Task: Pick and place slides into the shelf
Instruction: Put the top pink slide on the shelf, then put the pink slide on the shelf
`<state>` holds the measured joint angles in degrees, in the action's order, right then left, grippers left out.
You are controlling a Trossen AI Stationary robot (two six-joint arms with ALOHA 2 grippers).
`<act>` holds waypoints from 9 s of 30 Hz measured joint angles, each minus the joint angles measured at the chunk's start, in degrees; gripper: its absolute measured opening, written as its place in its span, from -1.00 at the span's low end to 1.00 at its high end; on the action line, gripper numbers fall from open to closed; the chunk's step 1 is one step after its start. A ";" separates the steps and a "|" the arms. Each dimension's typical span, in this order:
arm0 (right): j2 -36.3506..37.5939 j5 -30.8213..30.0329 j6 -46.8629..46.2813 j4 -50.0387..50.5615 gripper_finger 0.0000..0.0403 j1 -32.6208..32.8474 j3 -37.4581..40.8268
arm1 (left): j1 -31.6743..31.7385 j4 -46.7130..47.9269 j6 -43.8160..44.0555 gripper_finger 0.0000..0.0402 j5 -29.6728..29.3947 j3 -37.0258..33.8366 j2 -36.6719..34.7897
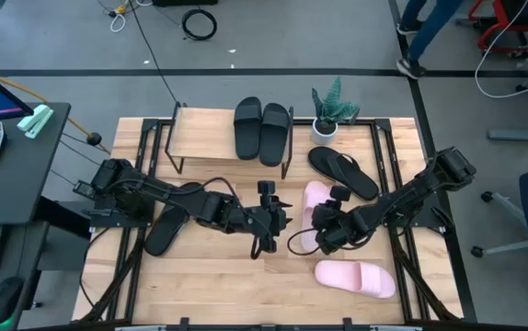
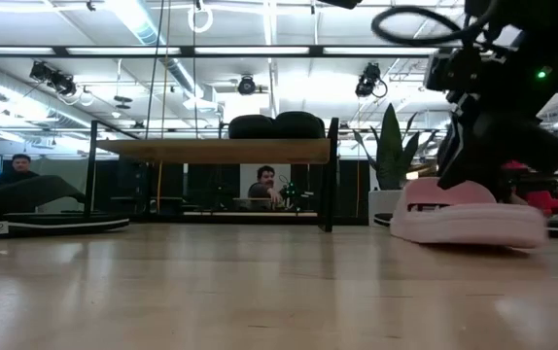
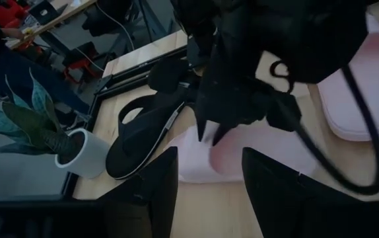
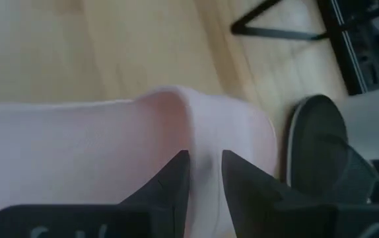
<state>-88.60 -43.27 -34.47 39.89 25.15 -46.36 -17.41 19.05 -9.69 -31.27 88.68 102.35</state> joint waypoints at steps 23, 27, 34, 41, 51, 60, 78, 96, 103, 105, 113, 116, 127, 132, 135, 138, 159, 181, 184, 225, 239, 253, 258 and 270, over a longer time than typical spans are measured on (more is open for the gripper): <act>0.79 6.29 5.98 0.80 -0.93 -11.75 -0.02 | -3.84 0.66 9.89 -0.26 0.04 -0.02 0.00; 4.48 8.73 -0.31 1.41 -0.96 -4.52 -2.48 | -6.79 4.07 12.02 -0.35 0.09 -0.02 -0.04; 11.72 5.67 8.54 -6.35 -0.97 6.32 -13.45 | -11.97 9.46 12.03 -0.49 -2.52 -0.09 -0.04; 9.96 -5.06 23.87 -11.35 -0.97 1.28 -22.71 | -18.46 21.94 11.59 -0.64 -28.84 7.12 -0.24; -1.37 14.95 40.77 -36.25 -0.98 -18.83 -30.55 | -22.19 65.72 43.72 -0.79 -36.34 31.34 -0.22; -18.14 20.41 42.09 -41.18 -0.98 -29.69 -50.56 | -21.01 70.53 46.57 -0.81 -34.98 36.50 -6.72; -36.56 16.97 38.36 -38.01 -0.89 -42.34 -62.33 | -21.80 70.97 47.64 -0.87 -28.44 35.74 -9.08; -34.25 17.62 40.54 -31.97 -0.42 -42.32 -62.41 | -21.81 70.97 48.06 -0.87 -26.47 35.74 -9.01; -30.17 17.87 41.13 -26.67 -0.43 -38.97 -62.33 | -21.81 70.98 48.09 -0.86 -26.47 35.74 -8.98; -27.52 17.80 42.44 -22.99 -0.44 -37.57 -62.33 | -21.81 70.97 48.54 -0.85 -26.47 35.74 -8.98; -14.51 17.86 39.91 0.43 -0.57 -29.81 -62.33 | -17.28 70.90 54.62 -0.97 -26.50 32.89 -9.04; -9.20 17.72 36.75 10.04 -0.73 -26.14 -61.81 | -13.45 70.91 55.37 -0.97 -26.50 26.73 -9.78; 5.16 2.04 21.52 30.51 -0.96 -11.64 -58.10 | 7.98 65.49 61.62 -0.98 -20.93 1.14 -22.83; 9.00 -1.90 17.36 31.81 -0.95 -7.67 -55.01 | 18.16 52.74 54.61 -0.99 -17.55 -8.58 -32.46; 10.34 -2.08 16.03 31.87 -0.94 -6.82 -52.61 | 24.46 42.81 48.73 -0.99 -12.22 -15.59 -36.94; 10.88 -1.98 14.98 31.93 -0.96 -6.82 -49.67 | 30.49 32.48 44.73 -0.99 -7.10 -23.37 -40.15; 10.71 -2.25 15.08 31.20 -0.97 -7.00 -41.96 | 52.70 5.21 33.84 -1.00 -2.58 -42.91 -40.79; 10.67 -2.46 15.14 31.20 -0.95 -7.00 -41.96 | 58.12 -15.96 30.01 -0.99 3.62 -44.22 -26.79; 10.67 -3.12 15.16 31.21 -0.96 -7.00 -41.96 | 57.82 -15.99 30.34 -1.00 4.20 -44.08 -25.88; 10.60 16.12 -33.90 30.54 -0.99 20.75 -18.72 | 39.07 9.22 21.19 -0.96 7.13 -16.47 -30.12; 8.09 43.27 -89.94 25.09 -0.99 42.52 -11.79 | 14.40 12.62 19.49 -0.97 13.72 -14.69 -28.65; 8.11 47.79 -73.91 18.59 -1.00 40.75 -6.28 | 10.01 12.07 22.52 -0.96 13.50 -15.08 -27.89; 8.09 48.29 -69.39 8.26 -1.00 39.00 1.01 | 10.01 12.04 24.34 -0.90 13.51 -15.08 -27.89; 8.18 43.54 -57.59 -11.05 -1.00 29.56 10.01 | 10.03 12.00 24.50 -0.92 13.49 -15.08 -27.89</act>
<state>-80.42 0.28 -92.07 28.85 54.71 -36.35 -7.38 31.05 14.81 -17.78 73.60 74.46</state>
